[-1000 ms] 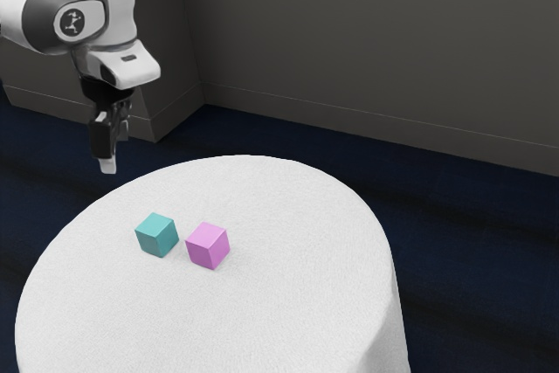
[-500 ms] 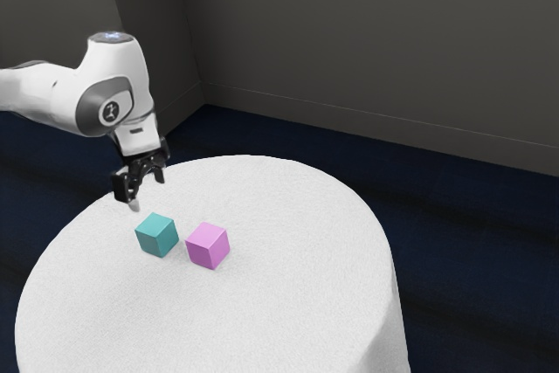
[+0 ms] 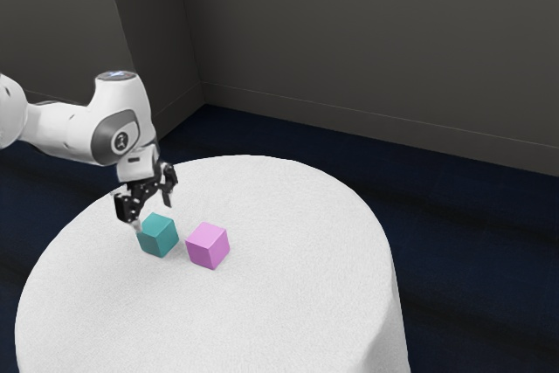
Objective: Pick up the blue block with one arm, and put the blue block on the pink block with one arm
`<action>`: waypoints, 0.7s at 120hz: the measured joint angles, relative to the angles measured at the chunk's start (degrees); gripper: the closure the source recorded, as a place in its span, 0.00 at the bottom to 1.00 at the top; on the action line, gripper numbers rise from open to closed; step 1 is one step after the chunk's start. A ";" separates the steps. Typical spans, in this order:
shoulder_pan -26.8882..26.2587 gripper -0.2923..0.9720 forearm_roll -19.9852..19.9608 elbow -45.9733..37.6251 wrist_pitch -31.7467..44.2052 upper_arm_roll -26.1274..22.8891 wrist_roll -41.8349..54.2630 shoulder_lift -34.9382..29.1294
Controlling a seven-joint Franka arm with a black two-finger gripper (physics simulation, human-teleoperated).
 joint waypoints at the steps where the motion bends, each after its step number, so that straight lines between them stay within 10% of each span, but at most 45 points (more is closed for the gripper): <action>1: 0.00 0.23 -0.01 0.15 0.06 -0.01 0.17 0.16; 84: 0.76 0.23 -2.74 0.85 2.97 -0.06 1.43 6.68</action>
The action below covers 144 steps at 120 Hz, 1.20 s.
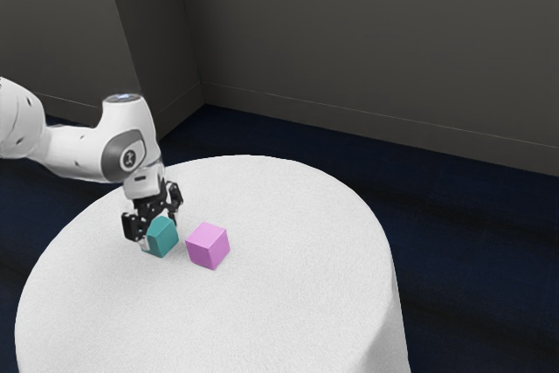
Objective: Pick up the blue block with one arm, and put the blue block on the pink block with one arm
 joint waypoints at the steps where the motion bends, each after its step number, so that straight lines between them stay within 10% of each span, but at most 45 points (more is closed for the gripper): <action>1: 0.00 0.23 0.01 -0.01 0.09 0.00 -0.01 0.03; 66: 0.11 0.55 0.07 -2.06 2.98 -0.22 -0.44 -4.10; 144: -7.21 0.46 0.72 2.10 -3.44 -3.60 -9.38 -7.31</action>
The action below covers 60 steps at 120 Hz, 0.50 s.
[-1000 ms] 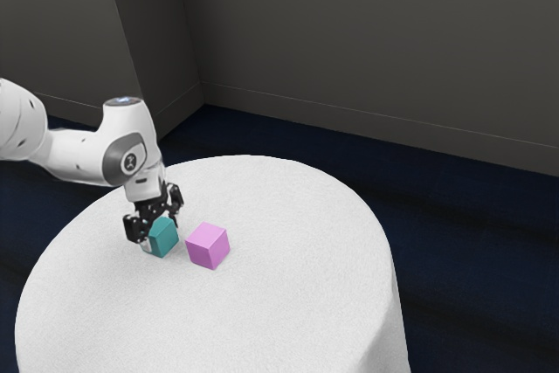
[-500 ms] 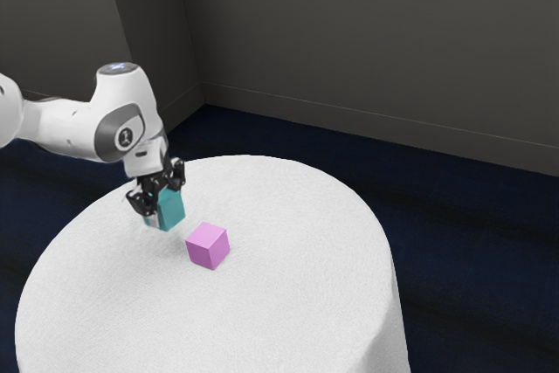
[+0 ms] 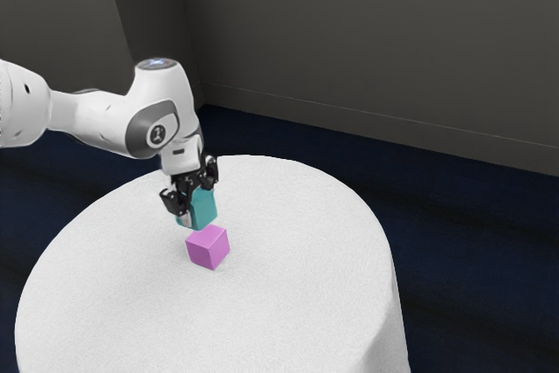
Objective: Pick up the blue block with one arm, and put the blue block on the pink block with one arm
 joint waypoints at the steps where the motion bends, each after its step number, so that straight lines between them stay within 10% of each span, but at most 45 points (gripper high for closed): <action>1: -0.06 0.46 0.00 0.00 0.06 0.00 -0.15 0.09; 60: -2.36 0.42 1.69 -3.64 2.78 -0.43 -6.50 -0.53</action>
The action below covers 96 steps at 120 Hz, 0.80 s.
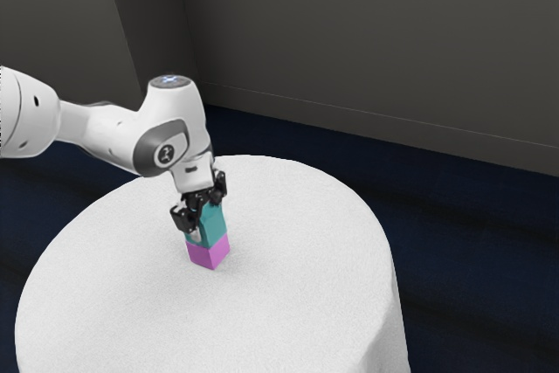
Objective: Pick up the blue block with one arm, and put the blue block on the pink block with one arm
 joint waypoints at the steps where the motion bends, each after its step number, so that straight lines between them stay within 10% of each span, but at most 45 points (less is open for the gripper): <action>1: 0.00 0.42 0.00 -0.01 0.00 0.00 -0.04 0.06; 43: 0.28 0.27 -0.07 -0.35 -0.30 -0.15 -1.36 -1.39; 63: 0.30 0.25 -0.23 -0.33 -2.74 -0.88 -1.45 -12.21; 96: -3.24 0.24 -1.88 22.37 -30.54 4.35 -8.77 -16.08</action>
